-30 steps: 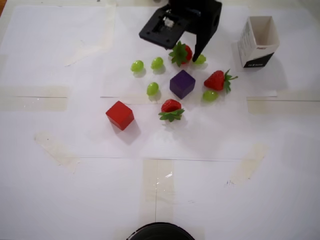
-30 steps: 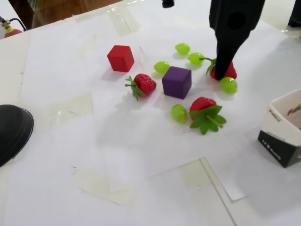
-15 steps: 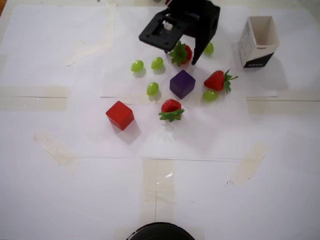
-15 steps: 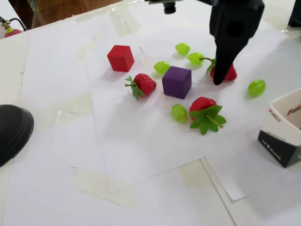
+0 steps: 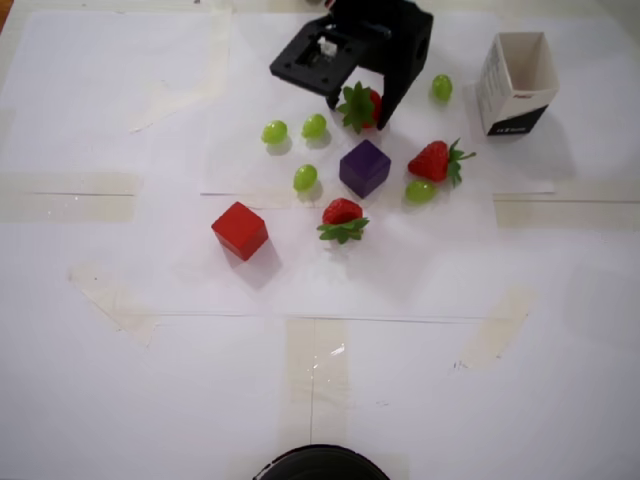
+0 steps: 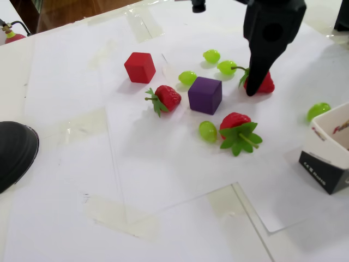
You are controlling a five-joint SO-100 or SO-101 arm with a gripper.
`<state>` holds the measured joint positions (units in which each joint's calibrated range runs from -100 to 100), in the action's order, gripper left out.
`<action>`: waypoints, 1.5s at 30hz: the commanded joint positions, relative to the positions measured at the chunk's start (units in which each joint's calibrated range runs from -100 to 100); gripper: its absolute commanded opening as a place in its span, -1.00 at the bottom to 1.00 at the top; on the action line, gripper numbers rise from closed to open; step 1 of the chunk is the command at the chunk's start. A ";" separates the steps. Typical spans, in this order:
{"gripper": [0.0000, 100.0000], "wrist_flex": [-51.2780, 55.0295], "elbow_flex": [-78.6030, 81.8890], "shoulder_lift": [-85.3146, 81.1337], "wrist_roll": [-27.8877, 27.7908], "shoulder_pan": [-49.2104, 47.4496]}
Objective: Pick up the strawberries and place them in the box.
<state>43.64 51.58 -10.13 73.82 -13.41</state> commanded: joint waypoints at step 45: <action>-0.71 2.85 -1.49 -3.63 -2.05 -2.55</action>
<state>48.38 50.41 -10.50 72.60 -16.55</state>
